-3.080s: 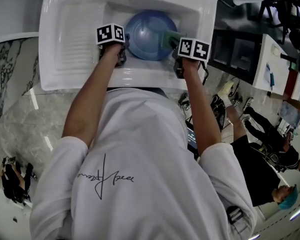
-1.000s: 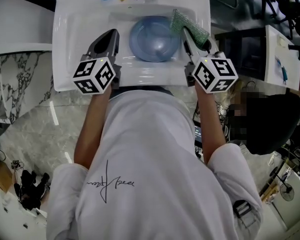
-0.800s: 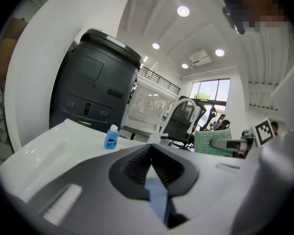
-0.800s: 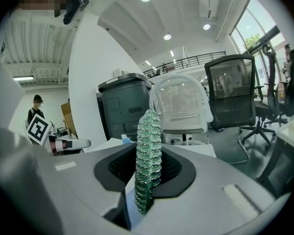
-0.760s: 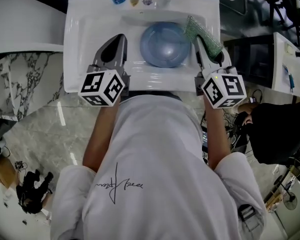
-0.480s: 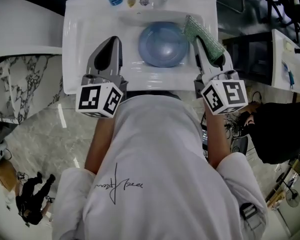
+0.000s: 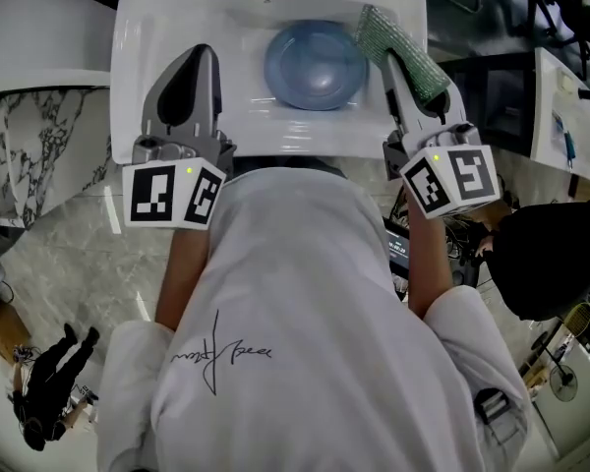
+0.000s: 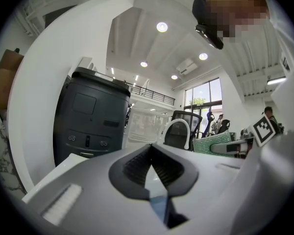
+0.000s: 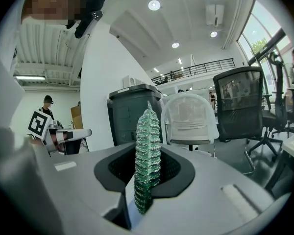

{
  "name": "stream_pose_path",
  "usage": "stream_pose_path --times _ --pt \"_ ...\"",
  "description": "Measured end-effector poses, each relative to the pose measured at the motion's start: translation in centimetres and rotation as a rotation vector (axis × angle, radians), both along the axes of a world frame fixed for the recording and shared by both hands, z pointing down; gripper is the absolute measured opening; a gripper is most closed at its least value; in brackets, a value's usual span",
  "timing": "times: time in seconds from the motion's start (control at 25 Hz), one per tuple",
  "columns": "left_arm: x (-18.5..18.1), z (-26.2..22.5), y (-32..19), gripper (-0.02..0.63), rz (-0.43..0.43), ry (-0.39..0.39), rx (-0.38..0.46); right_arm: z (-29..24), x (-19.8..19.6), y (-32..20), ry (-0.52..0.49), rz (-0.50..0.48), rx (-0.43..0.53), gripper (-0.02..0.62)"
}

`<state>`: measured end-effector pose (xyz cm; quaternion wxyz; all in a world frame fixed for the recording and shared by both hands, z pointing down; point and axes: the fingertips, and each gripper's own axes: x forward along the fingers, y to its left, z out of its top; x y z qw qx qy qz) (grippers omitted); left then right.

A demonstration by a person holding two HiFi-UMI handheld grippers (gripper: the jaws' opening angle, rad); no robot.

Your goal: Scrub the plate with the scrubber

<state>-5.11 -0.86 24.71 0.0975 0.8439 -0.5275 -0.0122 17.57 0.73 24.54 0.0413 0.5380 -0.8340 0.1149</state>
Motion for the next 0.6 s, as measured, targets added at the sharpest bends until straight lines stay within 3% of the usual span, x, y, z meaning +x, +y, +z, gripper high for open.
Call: stream_pose_path --times 0.6 --pt "0.03 0.99 0.18 0.055 0.017 0.049 -0.07 0.04 0.13 0.17 -0.025 0.014 -0.028 0.067"
